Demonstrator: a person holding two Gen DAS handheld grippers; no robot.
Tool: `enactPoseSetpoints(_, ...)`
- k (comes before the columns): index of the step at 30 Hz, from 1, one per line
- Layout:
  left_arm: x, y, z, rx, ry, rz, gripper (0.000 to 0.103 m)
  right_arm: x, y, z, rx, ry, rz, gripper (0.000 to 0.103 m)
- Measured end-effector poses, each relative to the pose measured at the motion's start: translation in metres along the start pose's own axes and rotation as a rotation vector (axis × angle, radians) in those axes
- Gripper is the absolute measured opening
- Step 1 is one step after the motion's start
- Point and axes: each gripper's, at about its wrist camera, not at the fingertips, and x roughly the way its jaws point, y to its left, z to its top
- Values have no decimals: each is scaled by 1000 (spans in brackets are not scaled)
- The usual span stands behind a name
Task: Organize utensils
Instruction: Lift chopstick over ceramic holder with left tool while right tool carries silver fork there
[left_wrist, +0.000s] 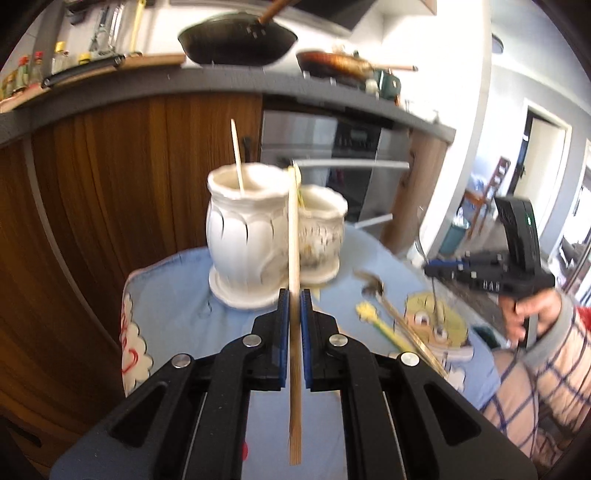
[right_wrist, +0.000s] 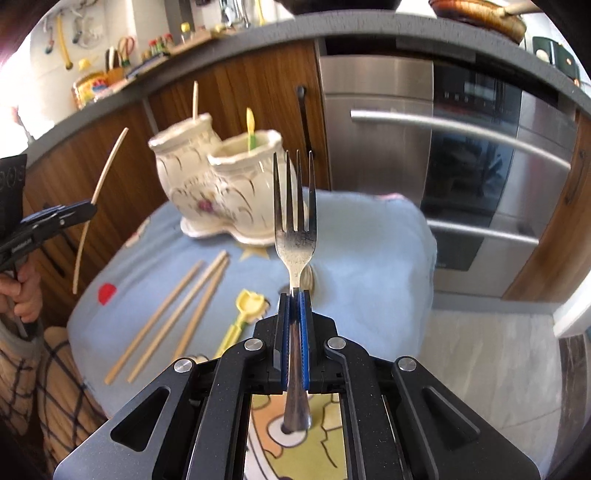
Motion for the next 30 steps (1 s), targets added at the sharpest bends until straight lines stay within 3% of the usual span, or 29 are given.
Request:
enactPoseSetpoints(9,2,6,36,-65,-169,43,6,-12,6,25,-5,-114,21,6)
enactPoseSetpoints(13,6,13,48,-99,-237,25,6,-19,9,44,-15,-176,22,6)
enactPoseSetpoints(30,32,30,111,-135,-455,93,6,-13,41,129,-71,-373,122,6)
